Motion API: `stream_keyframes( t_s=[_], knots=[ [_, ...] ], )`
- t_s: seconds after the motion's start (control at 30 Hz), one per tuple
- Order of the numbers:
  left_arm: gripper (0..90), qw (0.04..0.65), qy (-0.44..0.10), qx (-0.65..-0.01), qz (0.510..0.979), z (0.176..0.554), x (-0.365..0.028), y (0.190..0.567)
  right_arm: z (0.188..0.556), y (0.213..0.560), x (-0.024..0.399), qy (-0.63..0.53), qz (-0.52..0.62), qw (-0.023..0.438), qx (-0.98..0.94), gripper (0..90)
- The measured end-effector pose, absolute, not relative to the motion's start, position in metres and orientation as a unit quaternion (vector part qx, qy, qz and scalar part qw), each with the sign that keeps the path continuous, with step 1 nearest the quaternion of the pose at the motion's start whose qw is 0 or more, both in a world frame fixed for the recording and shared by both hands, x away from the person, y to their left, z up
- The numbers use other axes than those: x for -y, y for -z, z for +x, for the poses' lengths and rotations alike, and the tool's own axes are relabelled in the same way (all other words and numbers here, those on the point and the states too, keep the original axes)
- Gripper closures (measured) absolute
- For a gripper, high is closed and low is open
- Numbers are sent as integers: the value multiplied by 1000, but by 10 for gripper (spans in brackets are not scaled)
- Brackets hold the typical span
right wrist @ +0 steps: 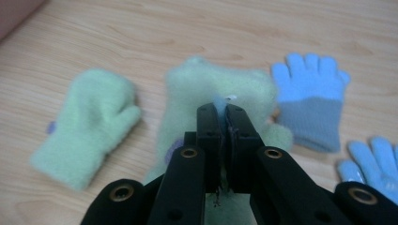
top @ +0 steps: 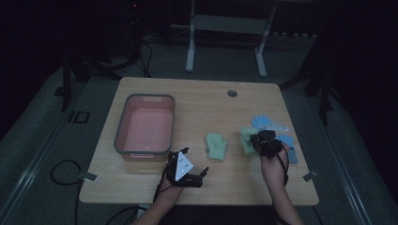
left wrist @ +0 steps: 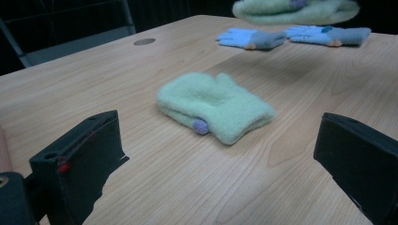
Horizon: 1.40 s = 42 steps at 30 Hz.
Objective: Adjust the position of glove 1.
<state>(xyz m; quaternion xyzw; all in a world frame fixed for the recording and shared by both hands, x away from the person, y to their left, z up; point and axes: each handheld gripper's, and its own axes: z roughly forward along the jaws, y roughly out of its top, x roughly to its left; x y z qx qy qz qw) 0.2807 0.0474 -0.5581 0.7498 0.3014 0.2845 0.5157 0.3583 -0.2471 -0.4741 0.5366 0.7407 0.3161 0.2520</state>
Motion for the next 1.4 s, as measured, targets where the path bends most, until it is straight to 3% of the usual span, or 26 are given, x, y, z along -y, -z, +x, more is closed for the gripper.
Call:
stream_keyframes(
  t_s=[0.2,0.43,0.6,0.9,1.4],
  knots=[
    [16,516,-283,-300,751,281,-47,558,358,491,247,-302,572,266,-715,858],
    [15,516,-283,-299,751,281,-48,558,357,518,239,-289,574,250,-724,848],
    [16,517,-281,-300,751,281,-48,558,361,539,237,-276,571,233,-737,733],
    [16,516,-282,-300,751,281,-47,558,364,529,249,-290,546,207,-758,606],
    [16,518,-284,-301,748,280,-47,558,371,505,287,-311,454,190,-813,606]
  ],
)
